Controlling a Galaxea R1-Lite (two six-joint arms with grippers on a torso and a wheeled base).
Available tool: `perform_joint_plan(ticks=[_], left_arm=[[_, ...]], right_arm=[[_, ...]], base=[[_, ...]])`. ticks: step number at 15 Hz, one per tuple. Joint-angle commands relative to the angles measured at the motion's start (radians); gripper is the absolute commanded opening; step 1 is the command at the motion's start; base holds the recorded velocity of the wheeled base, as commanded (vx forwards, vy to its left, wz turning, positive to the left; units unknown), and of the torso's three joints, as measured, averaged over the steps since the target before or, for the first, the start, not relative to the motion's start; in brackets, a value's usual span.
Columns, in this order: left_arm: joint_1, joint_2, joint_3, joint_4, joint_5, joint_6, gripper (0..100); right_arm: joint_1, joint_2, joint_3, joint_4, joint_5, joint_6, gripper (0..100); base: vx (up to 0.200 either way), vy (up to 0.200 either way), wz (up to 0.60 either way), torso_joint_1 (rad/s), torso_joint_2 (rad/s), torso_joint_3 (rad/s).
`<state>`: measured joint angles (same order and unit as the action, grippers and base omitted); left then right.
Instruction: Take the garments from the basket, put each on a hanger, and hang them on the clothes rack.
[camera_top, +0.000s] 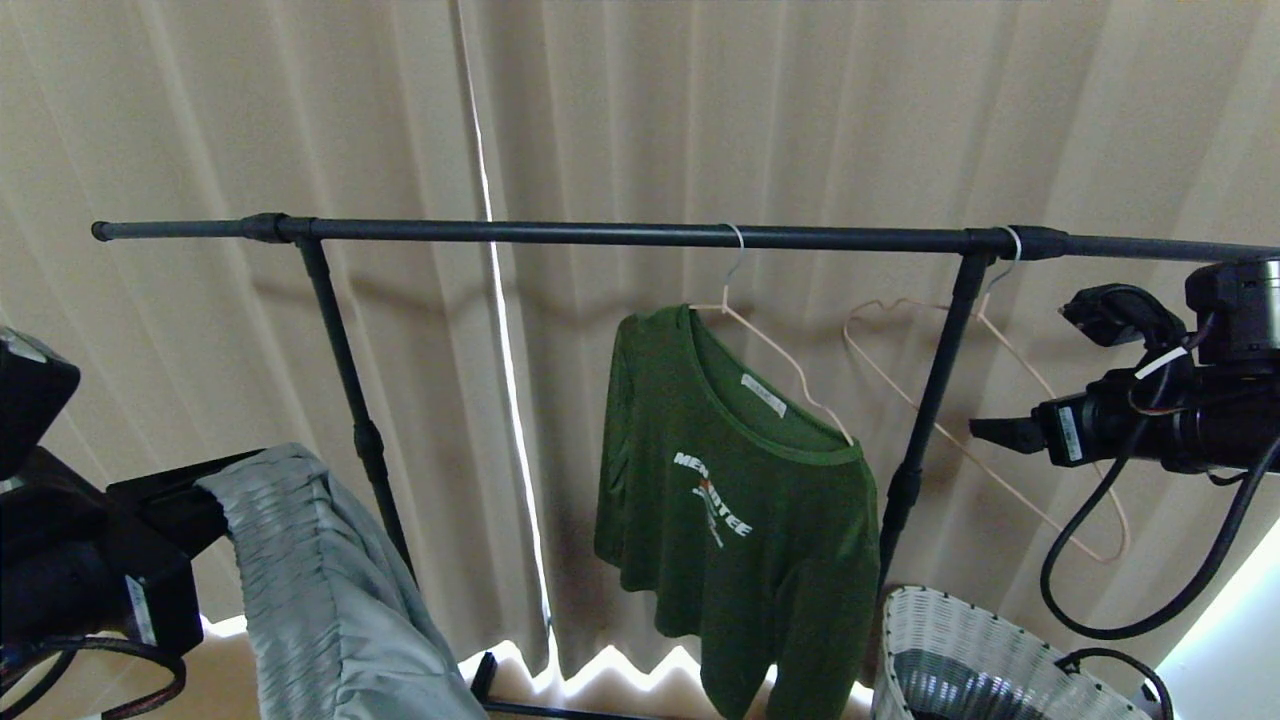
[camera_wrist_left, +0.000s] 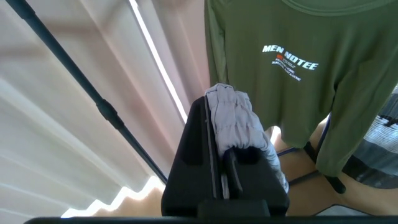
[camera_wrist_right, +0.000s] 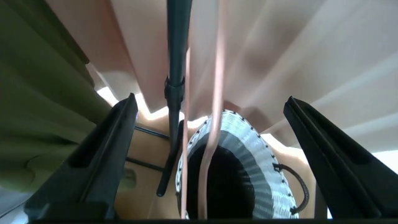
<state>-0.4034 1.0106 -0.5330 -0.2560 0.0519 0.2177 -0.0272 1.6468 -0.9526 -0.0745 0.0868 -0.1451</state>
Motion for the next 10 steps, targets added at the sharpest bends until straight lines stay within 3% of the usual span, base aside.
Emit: perform_joint_plan(ticks=[1, 3, 4, 10], left_arm=[[0.000, 0.000, 0.001, 0.000, 0.000, 0.000, 0], [0.000, 0.002, 0.001, 0.000, 0.000, 0.000, 0], [0.000, 0.002, 0.001, 0.000, 0.000, 0.000, 0], [0.000, 0.000, 0.001, 0.000, 0.000, 0.026, 0]], right_arm=[[0.003, 0.008, -0.006, -0.001, 0.001, -0.001, 100], [0.003, 0.004, -0.005, -0.001, 0.001, -0.001, 100], [0.003, -0.001, -0.003, -0.001, 0.001, -0.001, 0], [0.003, -0.025, 0.003, 0.004, 0.001, 0.002, 0]], base=[[0.000, 0.000, 0.00, 0.000, 0.00, 0.000], [0.000, 0.000, 0.00, 0.000, 0.00, 0.000], [0.000, 0.000, 0.00, 0.000, 0.00, 0.000], [0.000, 0.000, 0.00, 0.000, 0.00, 0.000]])
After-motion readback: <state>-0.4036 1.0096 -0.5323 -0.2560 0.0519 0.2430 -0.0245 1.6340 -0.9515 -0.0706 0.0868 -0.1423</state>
